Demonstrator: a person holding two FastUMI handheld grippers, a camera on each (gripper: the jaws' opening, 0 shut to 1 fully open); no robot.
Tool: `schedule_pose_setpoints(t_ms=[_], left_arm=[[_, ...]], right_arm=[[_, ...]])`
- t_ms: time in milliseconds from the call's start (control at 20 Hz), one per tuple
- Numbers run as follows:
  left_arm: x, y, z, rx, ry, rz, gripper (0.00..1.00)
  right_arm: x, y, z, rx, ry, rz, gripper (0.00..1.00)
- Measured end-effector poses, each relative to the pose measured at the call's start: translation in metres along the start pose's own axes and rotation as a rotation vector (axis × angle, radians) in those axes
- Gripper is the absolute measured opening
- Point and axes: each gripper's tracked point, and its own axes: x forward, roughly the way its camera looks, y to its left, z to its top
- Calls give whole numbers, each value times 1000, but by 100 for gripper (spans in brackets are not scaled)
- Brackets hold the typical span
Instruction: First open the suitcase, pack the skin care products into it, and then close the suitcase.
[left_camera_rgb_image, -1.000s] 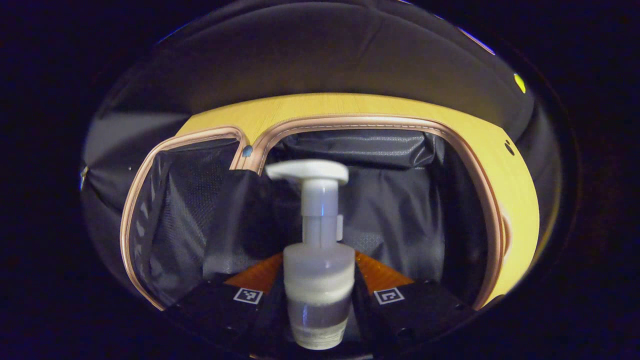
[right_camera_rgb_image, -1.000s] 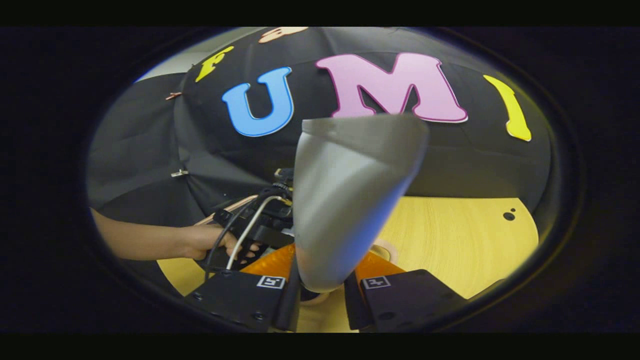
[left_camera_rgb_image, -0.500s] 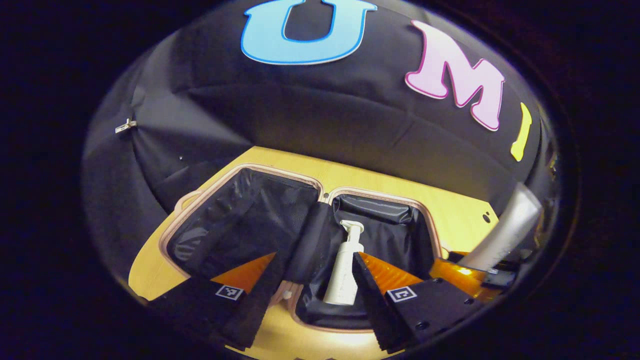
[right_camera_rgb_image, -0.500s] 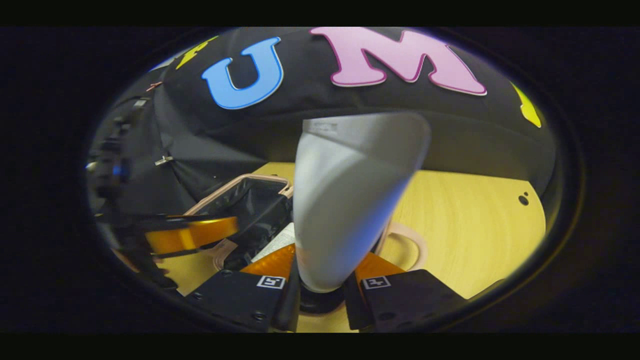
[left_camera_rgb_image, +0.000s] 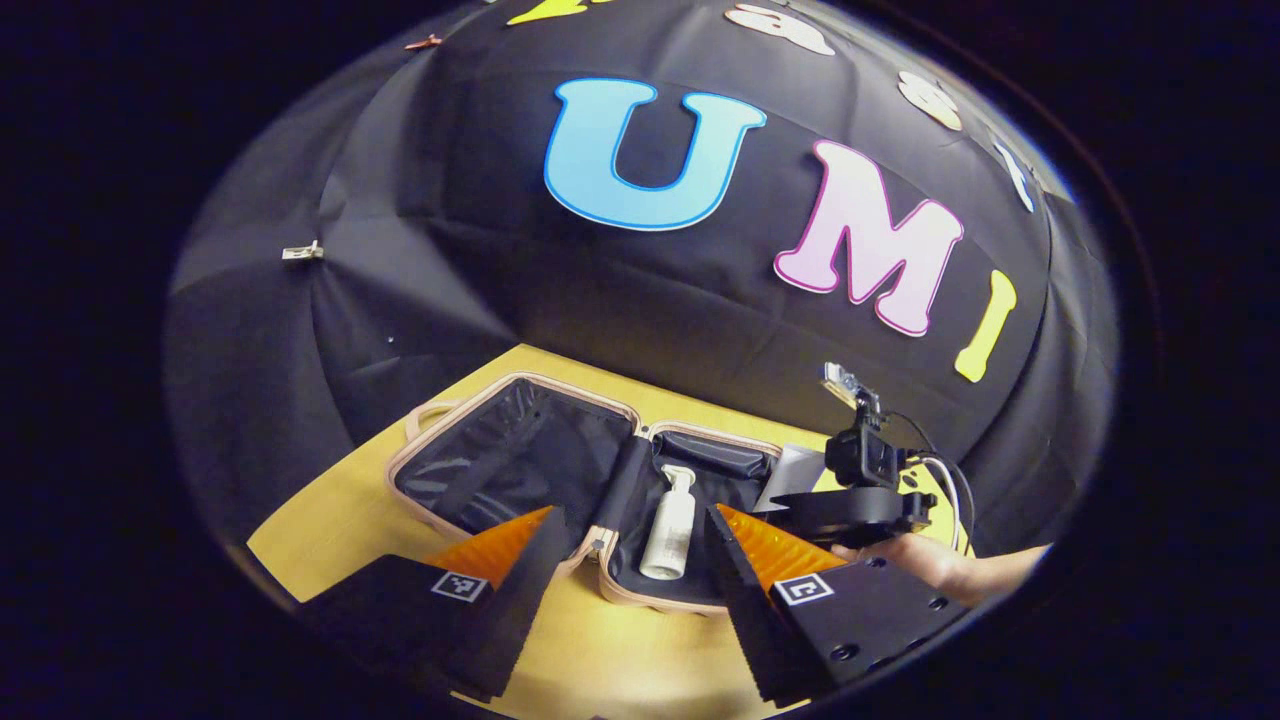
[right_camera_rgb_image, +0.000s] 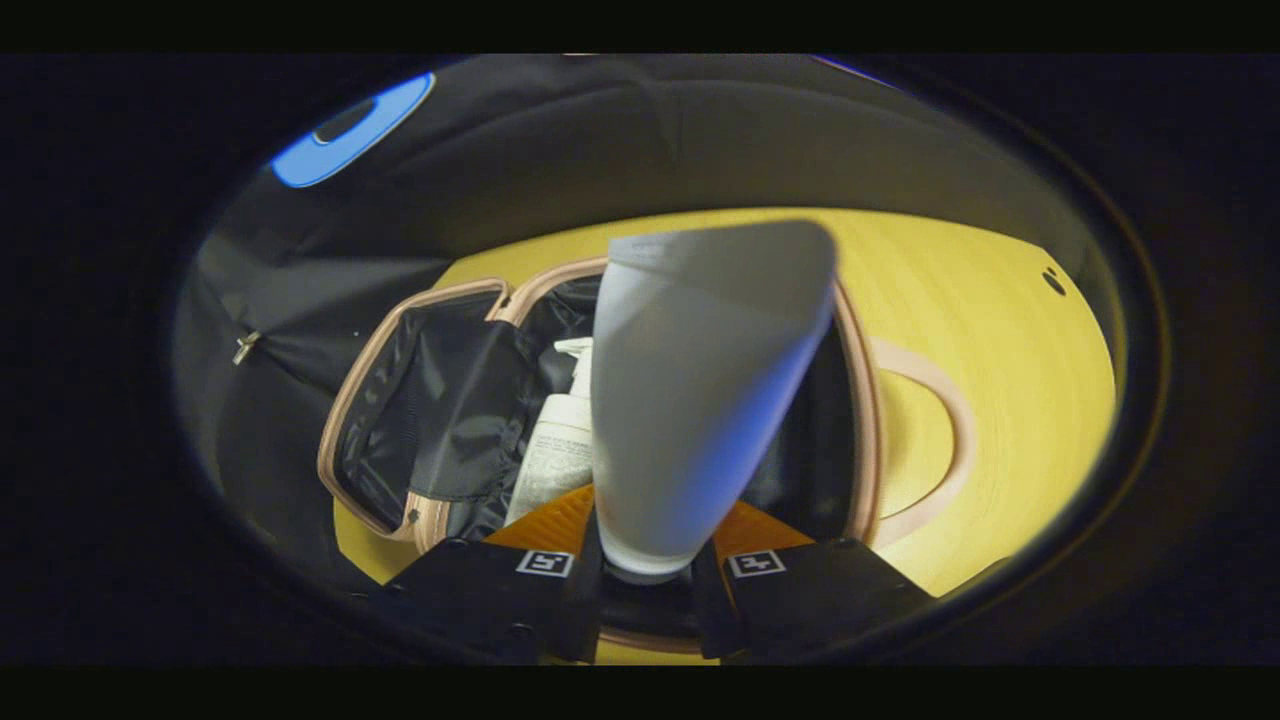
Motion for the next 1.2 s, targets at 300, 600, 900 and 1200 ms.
schedule_pose_setpoints(t_ms=[300, 600, 900, 1200], left_arm=[[-1, 35, 17, -61, -11, 23, 88], [29, 154, 59, 3, -53, 214, 89], [109, 262, 80, 64, 90, 274, 97], [204, 321, 54, -92, 281, 192, 97]], right_arm=[[6, -5, -2, -52, 14, -79, 49], [-38, 6, 24, -89, -123, -17, 97], [-102, -2, 46, -125, -244, 58, 98], [-158, -47, 59, -167, -389, 22, 98]])
